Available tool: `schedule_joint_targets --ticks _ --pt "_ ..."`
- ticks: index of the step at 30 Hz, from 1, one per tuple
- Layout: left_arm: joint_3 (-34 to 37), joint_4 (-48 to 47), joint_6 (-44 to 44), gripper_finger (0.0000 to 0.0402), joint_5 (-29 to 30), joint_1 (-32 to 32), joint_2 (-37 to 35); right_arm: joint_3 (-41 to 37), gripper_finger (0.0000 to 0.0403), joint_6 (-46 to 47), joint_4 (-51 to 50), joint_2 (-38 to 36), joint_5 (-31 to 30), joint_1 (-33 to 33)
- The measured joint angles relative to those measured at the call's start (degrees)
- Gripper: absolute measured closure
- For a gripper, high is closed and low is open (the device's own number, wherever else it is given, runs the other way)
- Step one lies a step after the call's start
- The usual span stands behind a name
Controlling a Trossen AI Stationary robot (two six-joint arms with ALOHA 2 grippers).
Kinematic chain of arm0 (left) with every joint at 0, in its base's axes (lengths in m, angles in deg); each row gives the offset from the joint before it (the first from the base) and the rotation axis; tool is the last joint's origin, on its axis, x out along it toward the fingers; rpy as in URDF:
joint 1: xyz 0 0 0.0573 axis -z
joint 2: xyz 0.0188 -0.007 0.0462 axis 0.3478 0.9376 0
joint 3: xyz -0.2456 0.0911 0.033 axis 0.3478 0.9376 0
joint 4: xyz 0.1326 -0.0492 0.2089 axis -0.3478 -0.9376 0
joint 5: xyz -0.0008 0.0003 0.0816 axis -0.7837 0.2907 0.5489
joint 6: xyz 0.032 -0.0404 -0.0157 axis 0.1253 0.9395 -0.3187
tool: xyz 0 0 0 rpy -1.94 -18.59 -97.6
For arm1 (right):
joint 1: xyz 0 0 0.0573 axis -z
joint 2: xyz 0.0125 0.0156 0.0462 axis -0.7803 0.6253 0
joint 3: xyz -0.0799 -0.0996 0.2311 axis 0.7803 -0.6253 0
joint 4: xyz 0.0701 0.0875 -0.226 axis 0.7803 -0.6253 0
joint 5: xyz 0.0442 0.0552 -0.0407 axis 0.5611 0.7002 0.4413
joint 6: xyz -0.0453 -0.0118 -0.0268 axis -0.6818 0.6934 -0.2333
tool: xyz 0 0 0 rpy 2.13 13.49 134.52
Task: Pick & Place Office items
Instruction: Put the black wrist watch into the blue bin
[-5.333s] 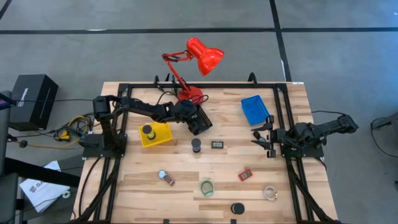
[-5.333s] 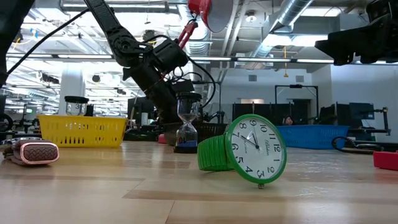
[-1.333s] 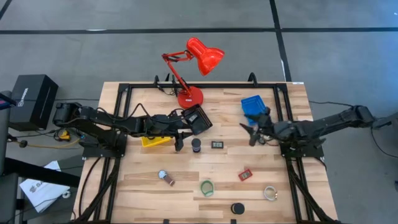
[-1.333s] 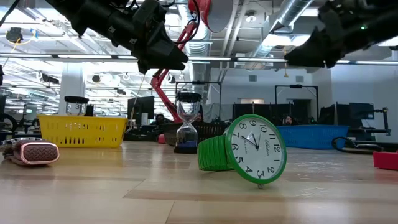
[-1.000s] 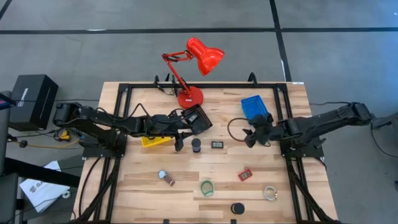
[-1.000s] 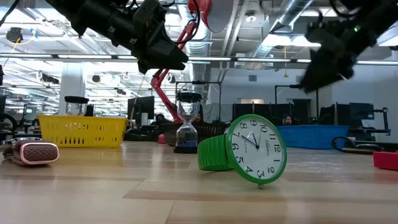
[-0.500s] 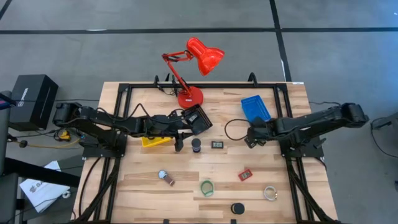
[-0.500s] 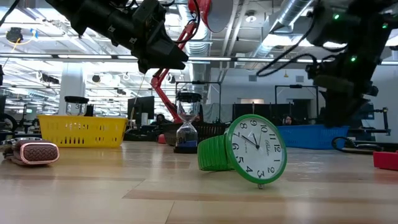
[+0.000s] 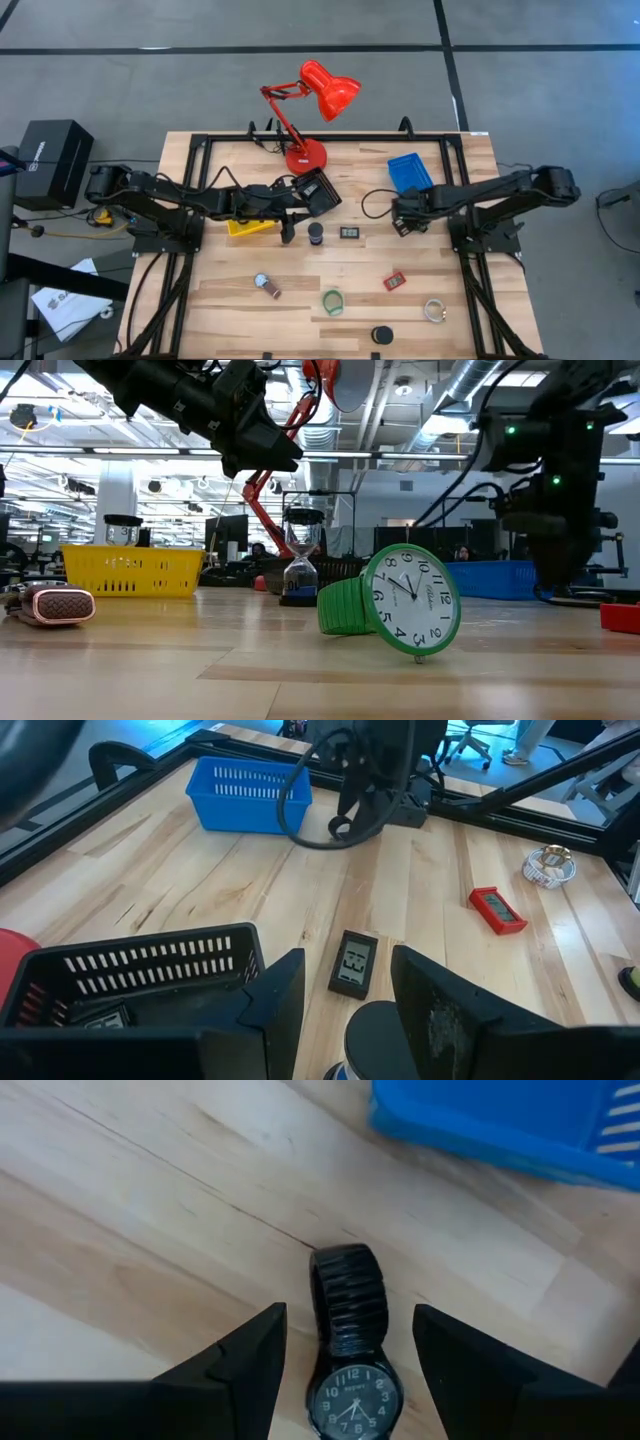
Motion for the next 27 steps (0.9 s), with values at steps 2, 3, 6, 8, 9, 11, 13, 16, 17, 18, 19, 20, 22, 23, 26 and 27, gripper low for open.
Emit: schedule_joint_targets --ticks 2,3,6,8,9,11,13,16,17,18,19,20,22,23,26,27 --pt "0.0 0.0 0.0 0.0257 0.0 0.0 0.0 0.0 0.0193 -0.9 0.0 1.0 0.0 0.5" --pt "0.0 0.0 0.0 0.0257 0.0 0.0 0.0 0.0 0.0193 -1.9 0.0 1.5 0.0 0.8" --pt "0.0 0.0 0.0 0.0257 0.0 0.0 0.0 0.0 0.0194 -5.2 0.3 2.8 0.2 1.8" --pt "0.0 0.0 0.0 0.0257 0.0 0.0 0.0 0.0 0.0198 -6.3 0.7 3.5 0.3 2.4" --pt "0.0 0.0 0.0 0.0257 0.0 0.0 0.0 0.0 0.0202 -6.6 1.2 3.8 0.6 2.8" --pt "0.0 0.0 0.0 0.0257 0.0 0.0 0.0 0.0 0.0213 -6.7 1.7 4.3 1.2 3.5" --pt "0.0 0.0 0.0 0.0257 0.0 0.0 0.0 0.0 0.0227 -7.3 2.1 4.1 1.3 4.1" --pt "0.0 0.0 0.0 0.0257 0.1 0.0 0.0 0.0 0.0251 -9.2 3.3 4.1 1.4 4.8" --pt "0.0 0.0 0.0 0.0257 0.1 0.0 0.0 0.0 0.0259 -9.6 3.7 4.1 1.4 5.1" --pt "0.0 0.0 0.0 0.0257 0.1 0.0 0.0 0.0 0.0266 -10.0 4.0 4.1 1.4 5.4" --pt "0.0 0.0 0.0 0.0257 0.1 0.0 0.0 0.0 0.0273 -10.5 4.4 4.1 1.3 5.6" --pt "0.0 0.0 0.0 0.0257 0.1 0.0 0.0 0.0 0.028 -10.8 4.5 4.1 1.2 5.8" --pt "0.0 0.0 0.0 0.0257 0.1 0.0 0.0 0.0 0.0291 -11.1 4.7 4.1 1.2 6.3" --pt "0.0 0.0 0.0 0.0257 0.1 0.0 0.0 0.0 0.0297 -11.3 4.7 4.1 1.2 6.5" --pt "0.0 0.0 0.0 0.0257 0.2 0.0 0.0 0.0 0.031 -12.0 4.8 4.1 0.8 7.2" --pt "0.0 0.0 0.0 0.0257 0.2 0.0 0.0 0.0 0.0314 -12.2 4.8 4.1 0.8 7.5"
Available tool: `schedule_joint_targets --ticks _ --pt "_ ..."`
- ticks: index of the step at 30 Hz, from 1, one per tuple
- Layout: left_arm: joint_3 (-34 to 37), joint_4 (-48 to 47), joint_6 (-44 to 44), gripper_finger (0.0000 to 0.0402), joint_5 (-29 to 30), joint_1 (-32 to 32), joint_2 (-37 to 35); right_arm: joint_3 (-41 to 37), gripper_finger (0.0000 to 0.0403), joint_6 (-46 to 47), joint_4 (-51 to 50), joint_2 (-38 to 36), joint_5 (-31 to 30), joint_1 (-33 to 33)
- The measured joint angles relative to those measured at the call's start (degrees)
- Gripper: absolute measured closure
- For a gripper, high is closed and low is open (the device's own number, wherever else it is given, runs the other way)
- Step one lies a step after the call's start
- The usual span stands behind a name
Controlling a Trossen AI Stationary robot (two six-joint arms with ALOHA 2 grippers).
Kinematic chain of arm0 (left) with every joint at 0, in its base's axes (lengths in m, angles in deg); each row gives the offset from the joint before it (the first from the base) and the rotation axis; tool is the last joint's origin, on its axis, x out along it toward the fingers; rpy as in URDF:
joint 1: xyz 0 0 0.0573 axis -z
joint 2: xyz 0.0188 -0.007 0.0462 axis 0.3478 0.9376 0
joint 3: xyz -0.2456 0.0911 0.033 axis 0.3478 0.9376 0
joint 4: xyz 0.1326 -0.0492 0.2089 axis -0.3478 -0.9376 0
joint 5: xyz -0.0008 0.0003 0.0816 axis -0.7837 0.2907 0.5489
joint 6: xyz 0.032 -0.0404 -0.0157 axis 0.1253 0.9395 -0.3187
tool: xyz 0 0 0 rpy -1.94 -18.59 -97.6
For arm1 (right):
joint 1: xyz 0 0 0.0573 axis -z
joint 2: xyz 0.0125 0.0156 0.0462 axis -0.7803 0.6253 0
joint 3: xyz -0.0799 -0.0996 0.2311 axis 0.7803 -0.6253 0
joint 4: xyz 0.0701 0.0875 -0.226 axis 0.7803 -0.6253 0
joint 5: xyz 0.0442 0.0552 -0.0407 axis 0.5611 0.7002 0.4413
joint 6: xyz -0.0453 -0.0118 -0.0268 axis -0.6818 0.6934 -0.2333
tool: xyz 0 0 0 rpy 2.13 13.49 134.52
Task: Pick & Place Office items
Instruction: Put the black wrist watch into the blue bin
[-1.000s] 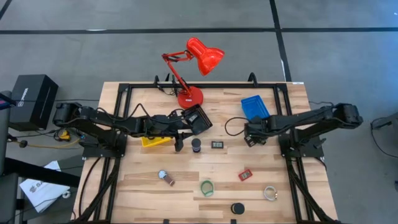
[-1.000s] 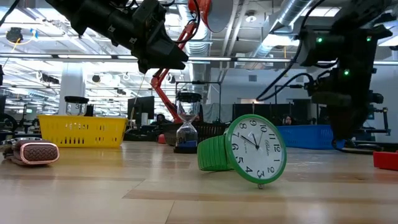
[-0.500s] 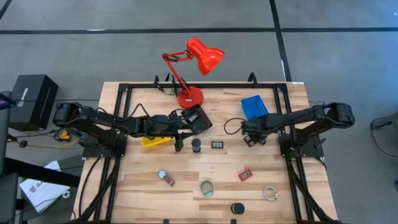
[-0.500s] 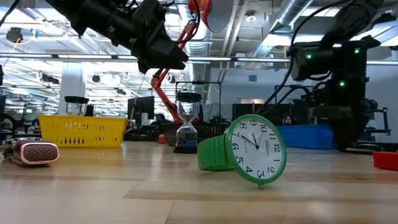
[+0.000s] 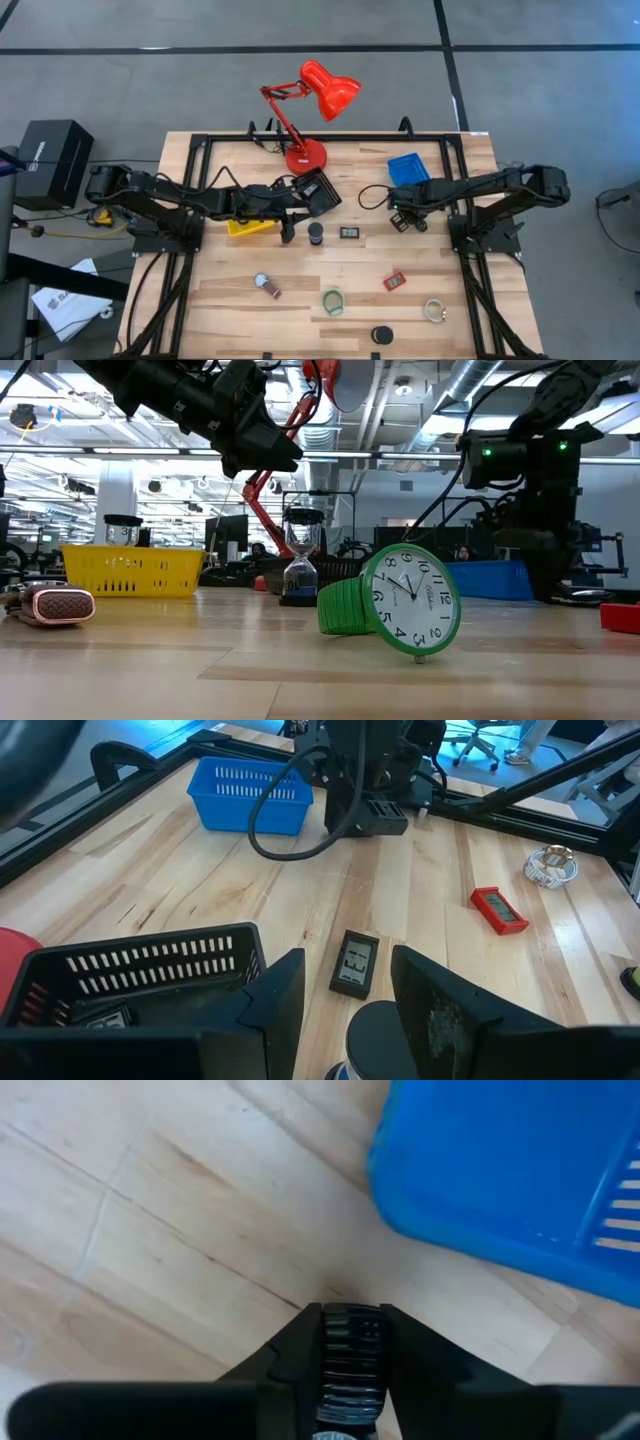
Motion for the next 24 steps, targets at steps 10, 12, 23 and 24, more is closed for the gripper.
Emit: schedule_joint_targets --ticks 10,12,23,24 --pt "0.0 0.0 -0.4 0.0257 0.0 0.0 0.0 0.0 0.0327 -0.5 0.0 -0.1 -0.2 0.5" --pt "0.0 0.0 -0.4 0.0257 0.0 0.0 0.0 0.0 0.0327 -0.6 0.0 -0.2 -0.2 0.4" --pt "0.0 0.0 -0.4 0.0257 0.0 0.0 0.0 5.3 0.0331 -3.8 2.0 -0.2 -0.4 -3.8" --pt "0.0 0.0 -0.4 0.0257 0.0 0.0 0.0 5.8 0.0331 -5.1 3.1 -0.2 -0.7 -4.7"
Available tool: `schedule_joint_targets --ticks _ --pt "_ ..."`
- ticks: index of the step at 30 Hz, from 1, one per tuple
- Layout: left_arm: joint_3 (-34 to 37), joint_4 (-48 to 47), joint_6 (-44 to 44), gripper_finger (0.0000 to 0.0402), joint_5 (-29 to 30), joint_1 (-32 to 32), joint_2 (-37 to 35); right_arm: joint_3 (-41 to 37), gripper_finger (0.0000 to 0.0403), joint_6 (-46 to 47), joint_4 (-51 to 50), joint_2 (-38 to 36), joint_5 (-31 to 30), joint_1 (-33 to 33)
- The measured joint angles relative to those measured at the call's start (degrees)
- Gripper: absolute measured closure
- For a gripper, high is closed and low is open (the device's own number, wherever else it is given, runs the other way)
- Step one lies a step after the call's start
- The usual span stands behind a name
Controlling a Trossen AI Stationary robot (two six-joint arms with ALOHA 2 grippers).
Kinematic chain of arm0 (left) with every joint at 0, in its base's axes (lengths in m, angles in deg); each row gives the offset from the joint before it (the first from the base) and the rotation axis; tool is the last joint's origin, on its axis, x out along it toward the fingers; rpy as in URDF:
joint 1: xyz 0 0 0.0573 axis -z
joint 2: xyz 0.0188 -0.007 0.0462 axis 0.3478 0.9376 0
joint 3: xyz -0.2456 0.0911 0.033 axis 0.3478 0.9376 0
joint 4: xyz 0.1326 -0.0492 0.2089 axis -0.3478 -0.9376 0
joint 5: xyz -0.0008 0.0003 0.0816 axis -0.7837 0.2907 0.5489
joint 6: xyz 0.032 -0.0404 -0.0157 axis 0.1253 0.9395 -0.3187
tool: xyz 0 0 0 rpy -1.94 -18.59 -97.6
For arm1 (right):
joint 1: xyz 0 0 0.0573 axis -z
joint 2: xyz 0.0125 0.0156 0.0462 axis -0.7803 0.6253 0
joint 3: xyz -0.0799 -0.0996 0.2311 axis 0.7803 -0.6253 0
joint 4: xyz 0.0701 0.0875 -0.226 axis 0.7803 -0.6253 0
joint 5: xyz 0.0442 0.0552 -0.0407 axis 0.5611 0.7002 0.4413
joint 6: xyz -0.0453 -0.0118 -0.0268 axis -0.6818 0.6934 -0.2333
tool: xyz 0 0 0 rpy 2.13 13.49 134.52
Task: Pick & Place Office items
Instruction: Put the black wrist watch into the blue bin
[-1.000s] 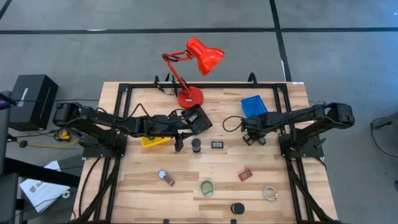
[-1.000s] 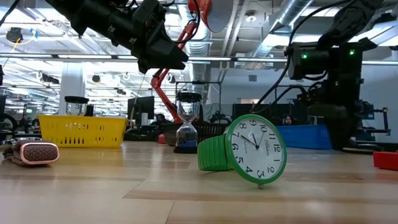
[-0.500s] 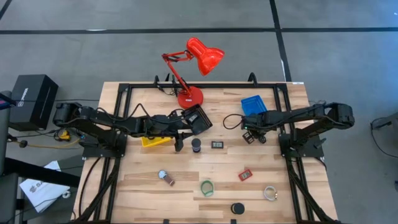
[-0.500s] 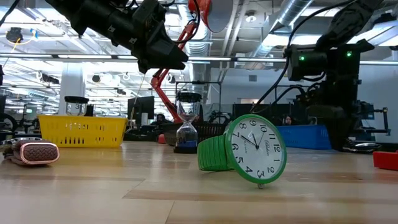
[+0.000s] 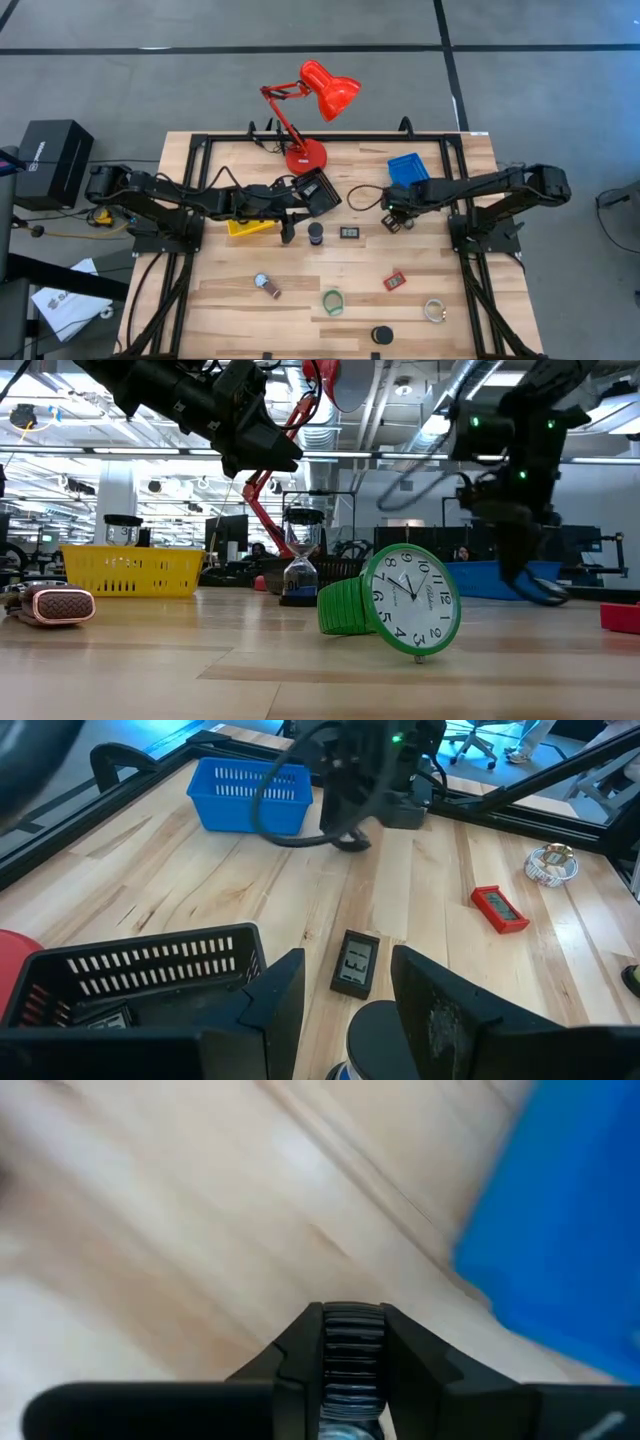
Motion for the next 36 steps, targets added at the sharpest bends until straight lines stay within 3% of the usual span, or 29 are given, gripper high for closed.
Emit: schedule_joint_targets --ticks 5,19,26,32,36 --pt "0.0 0.0 0.0 0.0257 0.0 0.0 0.0 3.1 0.0331 -5.7 4.2 0.0 -2.8 -3.8" --pt "0.0 0.0 0.0 0.0257 -0.1 0.0 0.0 7.6 0.0331 -6.9 2.9 0.0 -26.5 -6.9" --pt "0.0 0.0 0.0 0.0257 -0.1 0.0 0.0 7.6 0.0331 -6.7 1.3 0.0 -33.3 -6.9" --pt "0.0 0.0 0.0 0.0257 -0.1 0.0 0.0 7.6 0.0331 3.9 -10.3 0.0 -39.2 -6.4" --pt "0.0 0.0 0.0 0.0257 -0.1 0.0 0.0 7.6 0.0331 12.6 -17.5 0.0 -36.9 -5.3"
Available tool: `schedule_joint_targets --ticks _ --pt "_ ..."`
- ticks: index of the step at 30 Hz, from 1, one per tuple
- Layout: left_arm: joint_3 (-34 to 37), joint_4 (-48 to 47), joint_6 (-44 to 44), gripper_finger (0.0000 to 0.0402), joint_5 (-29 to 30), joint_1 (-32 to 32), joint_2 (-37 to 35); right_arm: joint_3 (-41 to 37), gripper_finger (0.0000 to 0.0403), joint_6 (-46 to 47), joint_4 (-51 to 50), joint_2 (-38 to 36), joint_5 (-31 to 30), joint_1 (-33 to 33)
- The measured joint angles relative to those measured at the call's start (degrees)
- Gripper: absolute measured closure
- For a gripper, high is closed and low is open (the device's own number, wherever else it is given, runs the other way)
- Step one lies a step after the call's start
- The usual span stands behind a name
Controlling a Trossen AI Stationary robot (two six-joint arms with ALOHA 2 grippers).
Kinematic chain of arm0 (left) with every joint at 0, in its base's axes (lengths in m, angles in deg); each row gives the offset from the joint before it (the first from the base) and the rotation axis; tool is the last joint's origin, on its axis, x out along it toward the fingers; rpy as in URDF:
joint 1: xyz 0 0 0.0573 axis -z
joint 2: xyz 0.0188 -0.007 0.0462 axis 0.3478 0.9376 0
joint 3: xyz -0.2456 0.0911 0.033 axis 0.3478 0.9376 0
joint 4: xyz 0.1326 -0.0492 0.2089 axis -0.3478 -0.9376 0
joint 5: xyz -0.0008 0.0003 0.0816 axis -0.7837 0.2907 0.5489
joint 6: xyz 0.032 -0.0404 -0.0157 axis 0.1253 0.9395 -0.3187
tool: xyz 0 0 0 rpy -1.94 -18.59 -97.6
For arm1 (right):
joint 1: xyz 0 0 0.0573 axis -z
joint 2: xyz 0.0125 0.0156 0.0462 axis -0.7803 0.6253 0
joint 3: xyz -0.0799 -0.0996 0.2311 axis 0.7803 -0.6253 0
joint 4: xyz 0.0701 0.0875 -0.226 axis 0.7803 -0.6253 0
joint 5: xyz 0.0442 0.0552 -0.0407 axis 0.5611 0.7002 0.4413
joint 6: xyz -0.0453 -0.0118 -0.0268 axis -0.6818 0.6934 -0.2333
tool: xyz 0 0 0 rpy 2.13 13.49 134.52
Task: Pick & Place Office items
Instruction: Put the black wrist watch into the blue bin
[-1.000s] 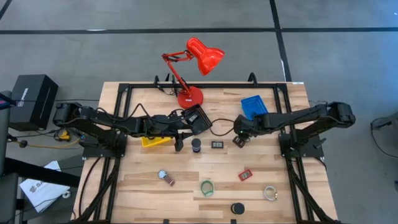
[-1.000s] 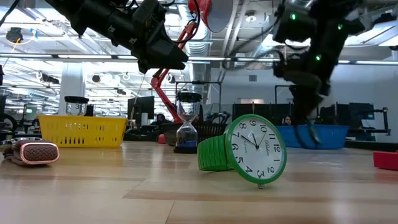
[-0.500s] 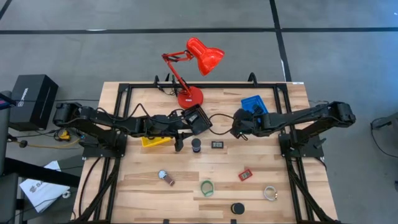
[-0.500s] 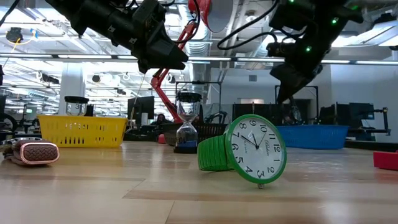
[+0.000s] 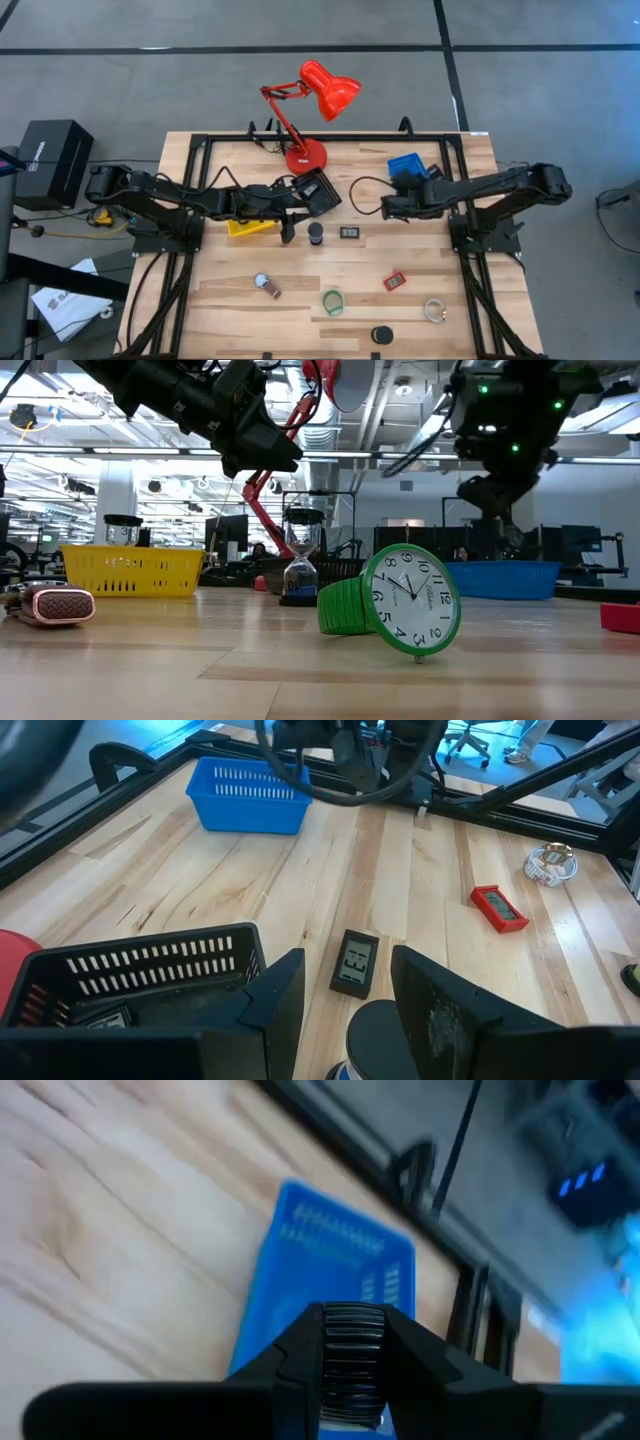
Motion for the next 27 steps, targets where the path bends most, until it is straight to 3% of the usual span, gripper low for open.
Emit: schedule_joint_targets --ticks 4,15,20,27 --pt "0.0 0.0 0.0 0.0257 0.0 0.0 0.0 -0.5 0.0331 0.7 1.0 0.0 6.9 1.9" --pt "0.0 0.0 0.0 0.0257 0.0 0.0 0.0 -4.3 0.0331 -5.3 10.1 0.0 8.3 8.0" --pt "0.0 0.0 0.0 0.0257 0.0 0.0 0.0 -4.3 0.0331 -10.7 15.2 0.5 14.3 10.7" --pt "0.0 0.0 0.0 0.0257 0.0 0.0 0.0 -4.3 0.0331 -16.2 18.4 4.5 16.3 16.8"
